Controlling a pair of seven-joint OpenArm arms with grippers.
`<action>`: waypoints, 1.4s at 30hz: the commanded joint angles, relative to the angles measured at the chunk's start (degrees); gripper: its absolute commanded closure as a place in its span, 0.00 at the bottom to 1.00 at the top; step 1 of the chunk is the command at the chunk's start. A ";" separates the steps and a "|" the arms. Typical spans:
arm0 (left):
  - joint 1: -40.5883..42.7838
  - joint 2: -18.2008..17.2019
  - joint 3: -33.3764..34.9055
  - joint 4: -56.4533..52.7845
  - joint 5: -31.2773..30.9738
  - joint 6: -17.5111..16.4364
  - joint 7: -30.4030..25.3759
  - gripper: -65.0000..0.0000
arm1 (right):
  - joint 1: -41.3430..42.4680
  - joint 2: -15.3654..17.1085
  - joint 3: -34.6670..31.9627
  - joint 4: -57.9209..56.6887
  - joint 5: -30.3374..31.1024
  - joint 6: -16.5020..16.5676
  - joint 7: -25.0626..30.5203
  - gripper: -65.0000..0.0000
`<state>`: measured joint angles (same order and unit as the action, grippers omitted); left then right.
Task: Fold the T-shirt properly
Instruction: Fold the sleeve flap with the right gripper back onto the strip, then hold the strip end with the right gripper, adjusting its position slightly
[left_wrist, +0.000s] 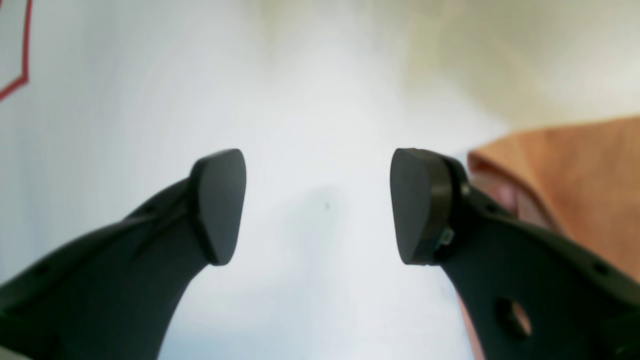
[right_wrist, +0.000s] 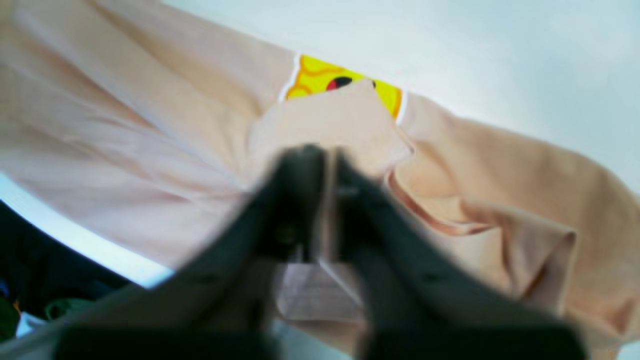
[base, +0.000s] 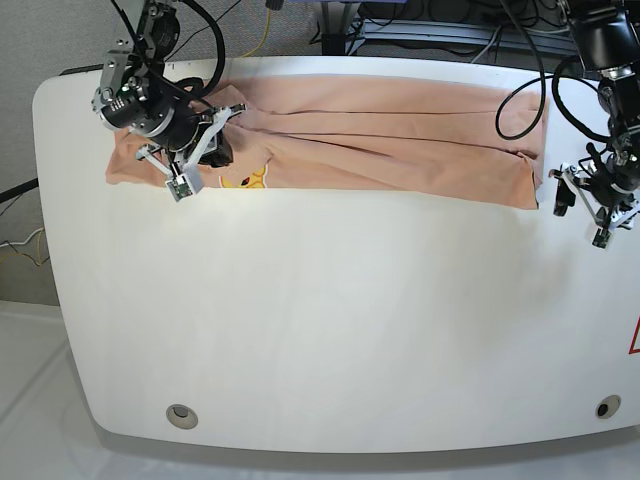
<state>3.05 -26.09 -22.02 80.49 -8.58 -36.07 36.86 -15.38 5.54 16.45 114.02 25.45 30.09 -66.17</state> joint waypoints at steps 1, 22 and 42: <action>-0.90 -1.30 -0.62 1.14 -0.43 -0.10 -1.04 0.36 | 0.74 0.39 0.21 1.02 0.35 0.02 0.90 0.98; 6.14 -1.12 -3.08 2.28 -0.78 -3.27 -0.69 0.36 | 0.91 1.80 0.12 -6.46 0.26 -0.06 5.29 1.00; 6.05 0.46 -10.46 18.90 -0.87 -3.93 13.91 0.36 | 6.54 -2.68 -10.43 -22.63 -22.42 -0.06 10.83 1.00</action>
<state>10.85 -24.60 -31.59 98.17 -9.45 -39.99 49.54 -8.25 3.88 6.46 94.26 7.33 29.93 -50.00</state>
